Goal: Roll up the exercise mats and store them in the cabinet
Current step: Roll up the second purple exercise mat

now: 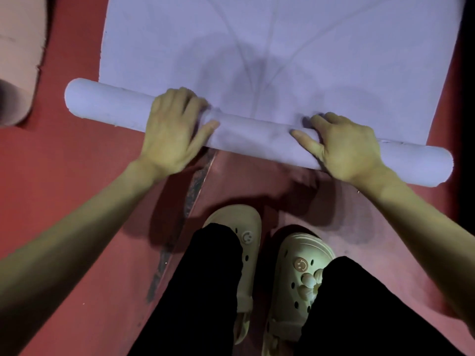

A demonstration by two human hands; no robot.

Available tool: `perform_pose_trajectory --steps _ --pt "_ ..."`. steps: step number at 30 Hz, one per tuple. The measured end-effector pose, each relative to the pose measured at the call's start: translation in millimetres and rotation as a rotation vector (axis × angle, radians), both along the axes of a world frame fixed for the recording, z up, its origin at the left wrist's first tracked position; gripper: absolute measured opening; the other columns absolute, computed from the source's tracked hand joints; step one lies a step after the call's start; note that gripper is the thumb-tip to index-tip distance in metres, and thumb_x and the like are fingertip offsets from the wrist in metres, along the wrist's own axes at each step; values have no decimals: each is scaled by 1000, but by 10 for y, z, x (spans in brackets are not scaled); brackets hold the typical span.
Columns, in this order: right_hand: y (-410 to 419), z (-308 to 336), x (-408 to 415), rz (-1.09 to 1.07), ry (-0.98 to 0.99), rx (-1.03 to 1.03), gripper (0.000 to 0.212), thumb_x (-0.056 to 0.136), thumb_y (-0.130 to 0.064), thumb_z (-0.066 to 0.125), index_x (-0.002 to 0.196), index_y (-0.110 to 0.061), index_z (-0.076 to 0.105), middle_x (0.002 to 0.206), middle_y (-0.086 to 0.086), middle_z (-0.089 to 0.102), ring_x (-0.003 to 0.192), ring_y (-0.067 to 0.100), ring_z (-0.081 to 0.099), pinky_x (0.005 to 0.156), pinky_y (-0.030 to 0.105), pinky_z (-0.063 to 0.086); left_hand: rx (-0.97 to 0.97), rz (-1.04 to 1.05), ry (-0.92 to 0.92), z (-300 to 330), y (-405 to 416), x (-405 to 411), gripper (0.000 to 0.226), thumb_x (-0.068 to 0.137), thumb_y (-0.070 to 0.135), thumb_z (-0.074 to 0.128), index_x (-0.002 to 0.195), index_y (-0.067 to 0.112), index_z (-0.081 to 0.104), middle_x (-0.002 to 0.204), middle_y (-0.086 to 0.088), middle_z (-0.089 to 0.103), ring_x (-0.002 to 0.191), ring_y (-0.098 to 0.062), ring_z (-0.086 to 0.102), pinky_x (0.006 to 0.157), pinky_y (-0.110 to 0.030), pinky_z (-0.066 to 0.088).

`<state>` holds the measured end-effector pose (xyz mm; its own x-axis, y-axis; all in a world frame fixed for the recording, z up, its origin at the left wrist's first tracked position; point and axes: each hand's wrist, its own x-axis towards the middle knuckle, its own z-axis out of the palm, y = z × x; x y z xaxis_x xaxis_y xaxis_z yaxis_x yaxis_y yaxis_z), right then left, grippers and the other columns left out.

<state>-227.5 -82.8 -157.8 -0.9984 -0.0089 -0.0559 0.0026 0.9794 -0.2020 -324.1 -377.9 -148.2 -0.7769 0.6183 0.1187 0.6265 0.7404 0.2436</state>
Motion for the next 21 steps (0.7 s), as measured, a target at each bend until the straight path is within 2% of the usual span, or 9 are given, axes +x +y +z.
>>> perform_pose_trajectory --steps 2,4,7,9,12,15,18,21 --pt "12 -5 -20 -1 -7 -19 72 86 -72 18 112 -21 61 106 6 64 99 32 62 64 32 33 -63 29 83 -76 58 41 41 97 41 43 107 6 61 100 -16 58 89 -33 50 80 -42 35" --pt "-4 16 -4 -34 6 -10 67 89 -70 23 108 -18 61 103 8 62 97 33 61 64 32 32 -100 70 133 -123 117 -33 39 94 39 41 96 6 62 88 -15 58 78 -32 51 71 -41 33" --pt "-56 34 -13 -102 68 -24 52 96 -56 38 101 -9 59 98 17 55 91 38 55 60 36 35 -124 60 122 -112 205 -168 33 91 33 42 85 6 60 76 -13 53 67 -31 48 60 -39 29" --pt "-118 36 -47 -101 139 60 48 100 -47 37 97 -5 58 93 20 53 85 37 51 65 42 38 -115 40 98 -92 253 -290 35 93 34 41 79 7 58 72 -12 50 65 -31 47 55 -38 28" --pt "-226 12 -55 -138 162 169 53 101 -50 27 101 -5 56 91 17 55 81 34 51 70 42 33 -111 21 1 -87 340 -481 40 95 40 38 72 11 52 72 -10 52 71 -32 52 56 -34 25" --pt "-235 -55 -98 -152 174 217 51 99 -50 32 96 -5 56 88 16 55 79 33 51 66 40 34 -111 38 -21 -103 362 -565 37 96 40 39 70 15 46 71 -7 50 75 -31 54 58 -32 25" --pt "-169 -54 -278 -141 178 151 42 96 -41 36 86 -5 56 79 16 55 72 35 52 59 39 33 -51 80 42 -84 381 -530 40 97 38 39 76 7 54 77 -13 53 79 -34 52 62 -39 32" --pt "-75 -22 -477 -119 121 46 39 98 -40 32 80 -10 49 81 17 57 76 38 56 59 36 28 15 103 139 -71 406 -430 36 98 33 44 86 2 56 84 -17 53 79 -33 48 68 -43 34"
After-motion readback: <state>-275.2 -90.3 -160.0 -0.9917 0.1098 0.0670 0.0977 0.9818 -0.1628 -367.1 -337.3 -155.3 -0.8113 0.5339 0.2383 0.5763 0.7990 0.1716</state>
